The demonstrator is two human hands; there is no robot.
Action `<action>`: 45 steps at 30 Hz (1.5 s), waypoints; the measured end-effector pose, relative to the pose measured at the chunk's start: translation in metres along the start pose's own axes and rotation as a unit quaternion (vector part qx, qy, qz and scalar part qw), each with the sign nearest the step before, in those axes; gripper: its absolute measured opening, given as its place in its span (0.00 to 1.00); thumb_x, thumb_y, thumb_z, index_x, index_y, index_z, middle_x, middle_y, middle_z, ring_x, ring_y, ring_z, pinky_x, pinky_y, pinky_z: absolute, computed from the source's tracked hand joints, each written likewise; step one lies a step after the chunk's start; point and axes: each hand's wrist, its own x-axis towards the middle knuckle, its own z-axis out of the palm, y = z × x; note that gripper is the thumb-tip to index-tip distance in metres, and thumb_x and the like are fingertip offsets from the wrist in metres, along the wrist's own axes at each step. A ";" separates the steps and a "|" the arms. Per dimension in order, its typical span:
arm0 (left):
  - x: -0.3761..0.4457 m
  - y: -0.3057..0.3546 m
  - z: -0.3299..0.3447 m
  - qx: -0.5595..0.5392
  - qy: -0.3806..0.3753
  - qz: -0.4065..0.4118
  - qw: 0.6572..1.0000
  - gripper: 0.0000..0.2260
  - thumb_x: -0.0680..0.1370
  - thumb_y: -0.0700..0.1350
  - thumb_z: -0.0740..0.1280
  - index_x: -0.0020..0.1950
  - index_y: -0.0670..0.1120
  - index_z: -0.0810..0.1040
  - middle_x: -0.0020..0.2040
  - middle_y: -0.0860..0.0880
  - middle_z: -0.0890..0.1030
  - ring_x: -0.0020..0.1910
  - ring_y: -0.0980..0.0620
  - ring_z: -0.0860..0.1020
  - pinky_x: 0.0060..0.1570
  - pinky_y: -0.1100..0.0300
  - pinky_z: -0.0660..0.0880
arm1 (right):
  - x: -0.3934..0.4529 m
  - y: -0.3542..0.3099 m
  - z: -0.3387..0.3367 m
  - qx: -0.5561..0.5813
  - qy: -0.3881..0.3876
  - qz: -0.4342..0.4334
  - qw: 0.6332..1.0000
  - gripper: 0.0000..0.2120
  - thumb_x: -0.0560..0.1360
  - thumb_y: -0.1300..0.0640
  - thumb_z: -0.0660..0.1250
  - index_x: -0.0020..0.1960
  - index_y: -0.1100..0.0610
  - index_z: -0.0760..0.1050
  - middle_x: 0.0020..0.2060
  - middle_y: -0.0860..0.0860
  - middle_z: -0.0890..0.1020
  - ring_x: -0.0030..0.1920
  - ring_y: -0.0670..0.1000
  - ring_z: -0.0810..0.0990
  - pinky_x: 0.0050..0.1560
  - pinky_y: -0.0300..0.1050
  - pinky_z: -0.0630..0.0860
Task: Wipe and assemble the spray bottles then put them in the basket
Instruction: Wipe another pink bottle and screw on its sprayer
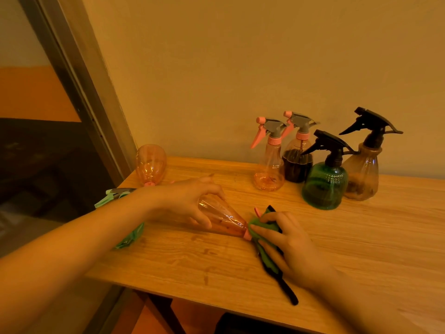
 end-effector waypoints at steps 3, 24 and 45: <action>0.001 0.001 -0.002 0.005 -0.007 -0.009 1.000 0.29 0.65 0.58 0.76 0.62 0.66 0.66 0.62 0.57 0.67 0.61 0.56 0.66 0.60 0.55 0.71 | -0.008 0.005 -0.009 0.004 -0.050 -0.046 0.998 0.16 0.80 0.49 0.58 0.64 0.50 0.76 0.58 0.49 0.73 0.57 0.48 0.71 0.53 0.43 0.73; -0.021 -0.007 0.014 0.214 0.112 0.028 0.970 0.41 0.68 0.59 0.73 0.74 0.64 0.51 0.74 0.55 0.58 0.72 0.54 0.57 0.67 0.52 0.67 | -0.020 0.030 -0.013 0.006 0.069 0.181 0.981 0.13 0.73 0.59 0.70 0.58 0.52 0.80 0.55 0.48 0.76 0.56 0.48 0.73 0.56 0.41 0.68; -0.021 -0.014 -0.002 -0.127 0.045 -0.064 0.989 0.29 0.66 0.50 0.78 0.61 0.63 0.66 0.64 0.59 0.69 0.58 0.55 0.75 0.56 0.58 0.77 | -0.025 0.028 -0.020 0.105 0.104 0.245 0.958 0.21 0.72 0.63 0.71 0.60 0.45 0.74 0.56 0.41 0.76 0.56 0.38 0.73 0.57 0.20 0.62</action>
